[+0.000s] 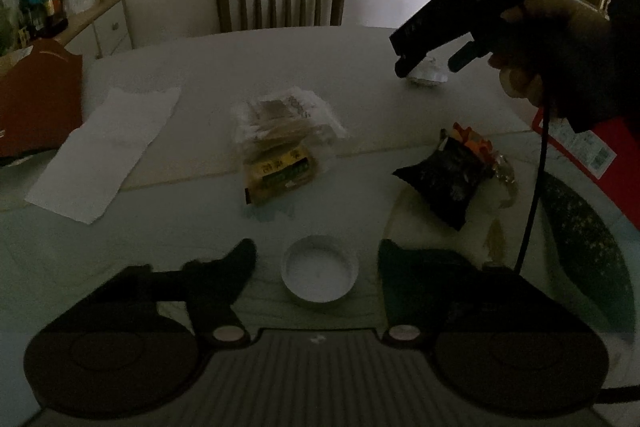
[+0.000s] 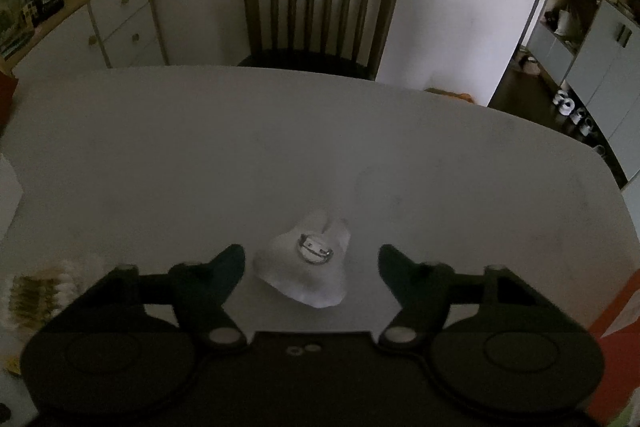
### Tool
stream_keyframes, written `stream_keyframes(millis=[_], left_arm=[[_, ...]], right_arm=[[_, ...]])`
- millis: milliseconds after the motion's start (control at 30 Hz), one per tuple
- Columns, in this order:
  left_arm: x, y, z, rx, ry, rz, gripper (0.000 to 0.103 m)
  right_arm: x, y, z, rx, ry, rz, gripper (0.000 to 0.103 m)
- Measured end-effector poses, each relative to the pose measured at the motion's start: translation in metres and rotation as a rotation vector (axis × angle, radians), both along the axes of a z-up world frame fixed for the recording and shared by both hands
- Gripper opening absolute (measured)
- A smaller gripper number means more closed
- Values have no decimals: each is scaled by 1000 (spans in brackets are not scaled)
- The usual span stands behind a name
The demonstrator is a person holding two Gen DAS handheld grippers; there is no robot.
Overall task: Organize objects
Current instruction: 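Grasp the white cap with the left gripper while the right gripper grasps the white plush bunny, then carry the white cap with the left gripper while the right gripper carries the bunny into the red box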
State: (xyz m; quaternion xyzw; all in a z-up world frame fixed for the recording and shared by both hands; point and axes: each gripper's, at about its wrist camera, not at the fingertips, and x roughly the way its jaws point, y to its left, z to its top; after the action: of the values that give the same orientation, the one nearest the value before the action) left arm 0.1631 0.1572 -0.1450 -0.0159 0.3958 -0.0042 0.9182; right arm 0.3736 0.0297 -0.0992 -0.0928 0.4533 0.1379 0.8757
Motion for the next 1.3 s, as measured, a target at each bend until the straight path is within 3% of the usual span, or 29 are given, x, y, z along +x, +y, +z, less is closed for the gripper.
stream_keyframes(millis=[100, 167, 633, 1300], left_arm=[[-1, -1, 1, 20, 2, 6, 45], [-1, -2, 2, 24, 3, 6, 38], [-8, -1, 7, -31, 31, 9, 38], [-53, -37, 58, -78, 0, -71, 38]], right_arm=[[0, -1, -2, 6, 18, 0, 52], [0, -1, -3, 5, 19, 4, 51], [-47, -20, 33, 71, 14, 52, 48], [-188, -83, 102, 181, 22, 149, 48]])
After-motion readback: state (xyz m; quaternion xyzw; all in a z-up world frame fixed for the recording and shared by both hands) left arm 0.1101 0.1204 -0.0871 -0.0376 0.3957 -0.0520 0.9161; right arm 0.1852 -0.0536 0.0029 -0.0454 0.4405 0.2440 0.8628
